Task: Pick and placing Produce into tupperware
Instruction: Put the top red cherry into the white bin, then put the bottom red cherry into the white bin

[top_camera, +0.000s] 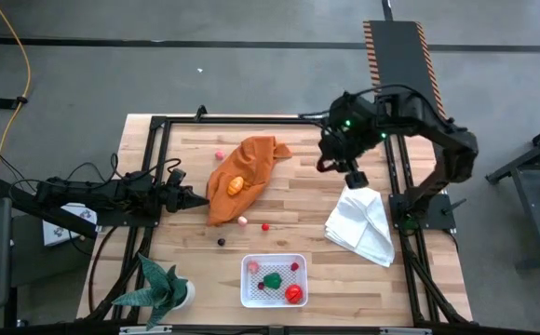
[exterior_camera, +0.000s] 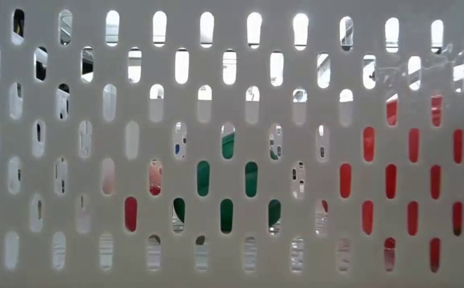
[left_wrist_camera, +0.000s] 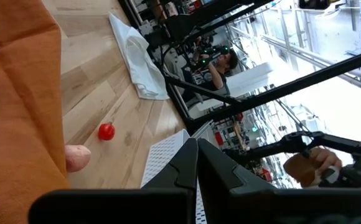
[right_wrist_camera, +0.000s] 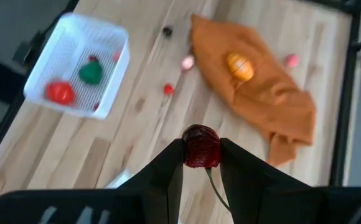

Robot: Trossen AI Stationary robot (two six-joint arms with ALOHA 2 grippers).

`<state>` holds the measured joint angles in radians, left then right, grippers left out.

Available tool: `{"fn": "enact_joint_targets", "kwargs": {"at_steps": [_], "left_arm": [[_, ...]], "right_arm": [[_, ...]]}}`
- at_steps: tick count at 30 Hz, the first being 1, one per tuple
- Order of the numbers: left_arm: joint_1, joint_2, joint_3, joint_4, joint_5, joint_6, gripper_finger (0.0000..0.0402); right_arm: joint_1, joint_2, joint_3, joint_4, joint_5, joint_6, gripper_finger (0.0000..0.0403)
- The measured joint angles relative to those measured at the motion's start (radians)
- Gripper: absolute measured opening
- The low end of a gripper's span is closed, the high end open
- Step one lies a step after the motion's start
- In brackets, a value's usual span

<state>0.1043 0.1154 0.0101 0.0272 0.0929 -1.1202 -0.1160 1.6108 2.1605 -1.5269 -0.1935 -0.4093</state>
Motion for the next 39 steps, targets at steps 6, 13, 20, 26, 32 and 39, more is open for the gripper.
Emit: {"fn": "enact_joint_targets", "kwargs": {"at_steps": [6, 13, 20, 26, 32, 39], "left_arm": [[0.000, 0.000, 0.000, 0.000, 0.000, 0.000, 0.0001], [0.000, 0.000, 0.000, 0.000, 0.000, 0.000, 0.0001], [0.000, 0.000, 0.000, 0.000, 0.000, 0.000, 0.0001], [0.000, 0.000, 0.000, 0.000, 0.000, 0.000, 0.0001], [0.000, 0.000, 0.000, 0.000, 0.000, 0.000, 0.0001], [0.000, 0.000, 0.000, 0.000, 0.000, 0.000, 0.0001]], "right_arm": [[0.049, -0.175, -0.336, 0.207, 0.000, 0.029, 0.0087], [0.120, -0.307, -0.614, 0.454, -0.039, 0.121, 0.0087], [0.192, -0.310, -0.672, 0.472, -0.042, 0.147, 0.0094], [0.255, -0.278, -0.673, 0.482, -0.042, 0.147, 0.0114], [0.322, -0.243, -0.673, 0.511, -0.042, 0.147, 0.0124], [0.355, -0.190, -0.673, 0.523, -0.042, 0.149, 0.0124]]}}
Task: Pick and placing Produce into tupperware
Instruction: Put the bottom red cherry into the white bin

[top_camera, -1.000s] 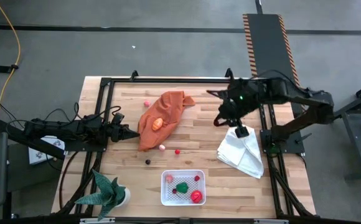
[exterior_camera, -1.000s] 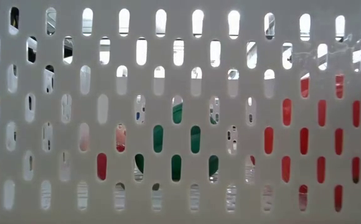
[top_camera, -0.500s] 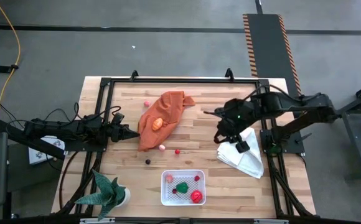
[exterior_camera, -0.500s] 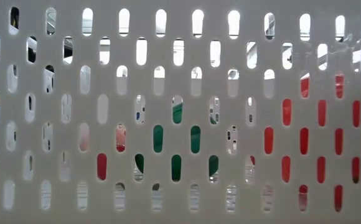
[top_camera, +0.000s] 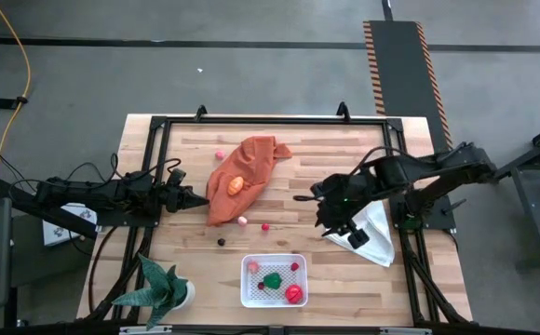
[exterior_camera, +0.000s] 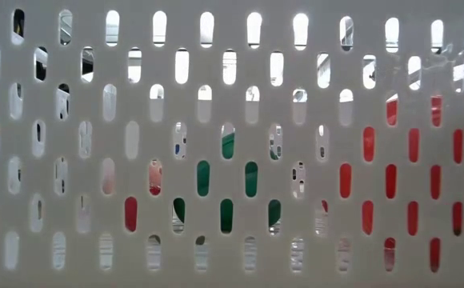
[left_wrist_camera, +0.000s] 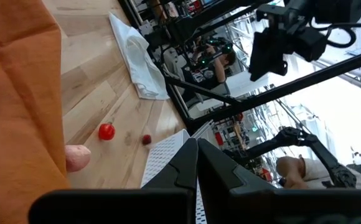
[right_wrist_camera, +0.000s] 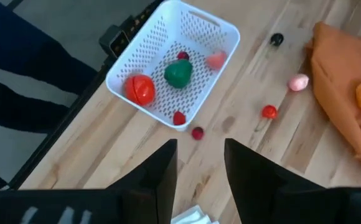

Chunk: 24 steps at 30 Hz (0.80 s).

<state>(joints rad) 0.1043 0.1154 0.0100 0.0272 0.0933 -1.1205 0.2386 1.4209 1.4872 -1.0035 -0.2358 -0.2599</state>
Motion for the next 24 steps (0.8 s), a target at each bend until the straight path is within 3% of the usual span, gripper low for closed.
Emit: {"fn": "enact_joint_targets", "kwargs": {"at_steps": [16, 24], "left_arm": [[0.000, 0.000, 0.000, 0.000, 0.000, 0.000, 0.0001], [0.000, 0.000, 0.000, 0.000, 0.000, 0.000, 0.0001]], "right_arm": [[0.011, 0.052, 0.000, 0.057, 0.001, 0.009, 0.0124], [-0.008, 0.045, -0.195, 0.182, 0.001, 0.017, 0.0124]]}}
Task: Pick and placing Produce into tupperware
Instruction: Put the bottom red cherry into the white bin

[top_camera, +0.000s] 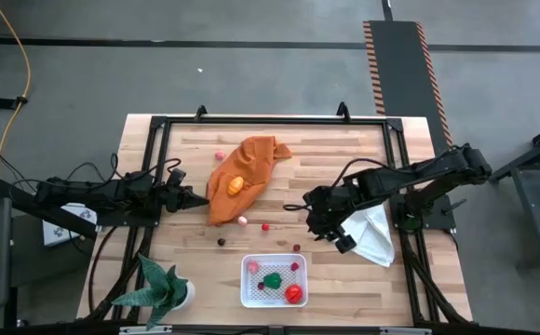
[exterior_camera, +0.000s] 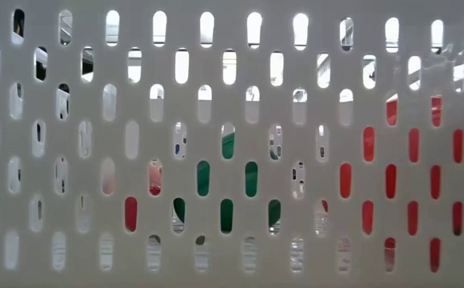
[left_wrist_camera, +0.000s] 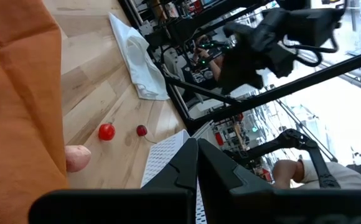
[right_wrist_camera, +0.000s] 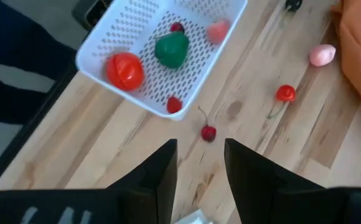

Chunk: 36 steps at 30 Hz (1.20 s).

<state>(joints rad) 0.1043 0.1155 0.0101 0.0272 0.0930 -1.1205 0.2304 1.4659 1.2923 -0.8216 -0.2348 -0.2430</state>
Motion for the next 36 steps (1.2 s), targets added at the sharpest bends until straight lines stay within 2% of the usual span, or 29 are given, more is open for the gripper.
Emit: {"fn": "enact_joint_targets", "kwargs": {"at_steps": [23, 36], "left_arm": [[0.000, 0.000, 0.000, 0.000, 0.000, 0.000, 0.0001], [0.000, 0.000, 0.000, 0.000, 0.000, 0.000, 0.0001]], "right_arm": [[-0.041, -0.007, -0.408, 0.507, -0.002, -0.008, 0.0125], [-0.041, 0.106, -0.458, 0.628, -0.001, 0.026, 0.0176]]}}
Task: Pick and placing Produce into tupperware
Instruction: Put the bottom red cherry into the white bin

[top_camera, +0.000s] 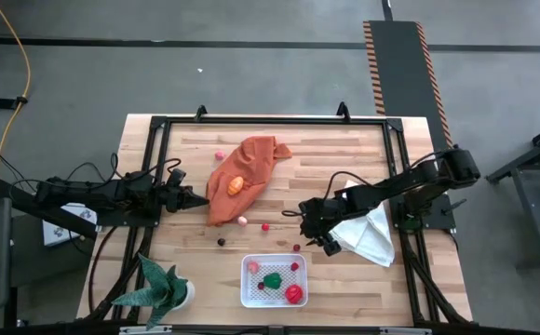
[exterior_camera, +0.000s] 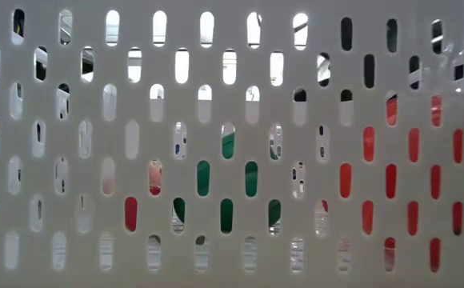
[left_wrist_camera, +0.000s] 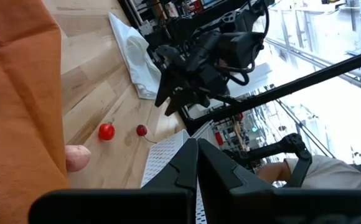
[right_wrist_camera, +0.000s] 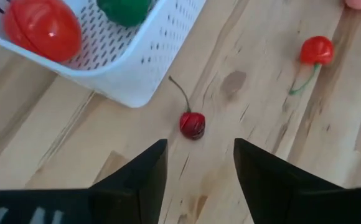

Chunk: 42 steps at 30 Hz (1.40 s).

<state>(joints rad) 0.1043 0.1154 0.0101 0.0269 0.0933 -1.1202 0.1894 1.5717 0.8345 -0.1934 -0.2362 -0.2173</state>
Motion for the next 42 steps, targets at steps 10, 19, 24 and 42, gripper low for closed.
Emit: {"fn": "enact_joint_targets", "kwargs": {"at_steps": [10, 19, 24, 42], "left_arm": [[0.000, 0.000, 0.000, 0.000, 0.000, 0.000, 0.0001], [0.000, 0.000, 0.000, 0.000, 0.000, 0.000, 0.0001], [0.000, 0.000, 0.000, 0.000, 0.000, 0.000, 0.0001], [0.000, 0.000, 0.000, 0.001, 0.000, 0.000, 0.0001]], "right_arm": [[0.001, 0.086, 0.000, 0.126, -0.022, 0.018, 0.0177], [0.002, 0.125, 0.000, 0.125, -0.056, 0.027, 0.0177], [0.009, 0.132, 0.000, 0.127, -0.059, 0.026, 0.0177], [0.010, 0.212, 0.002, 0.212, -0.059, 0.036, 0.0177]]}}
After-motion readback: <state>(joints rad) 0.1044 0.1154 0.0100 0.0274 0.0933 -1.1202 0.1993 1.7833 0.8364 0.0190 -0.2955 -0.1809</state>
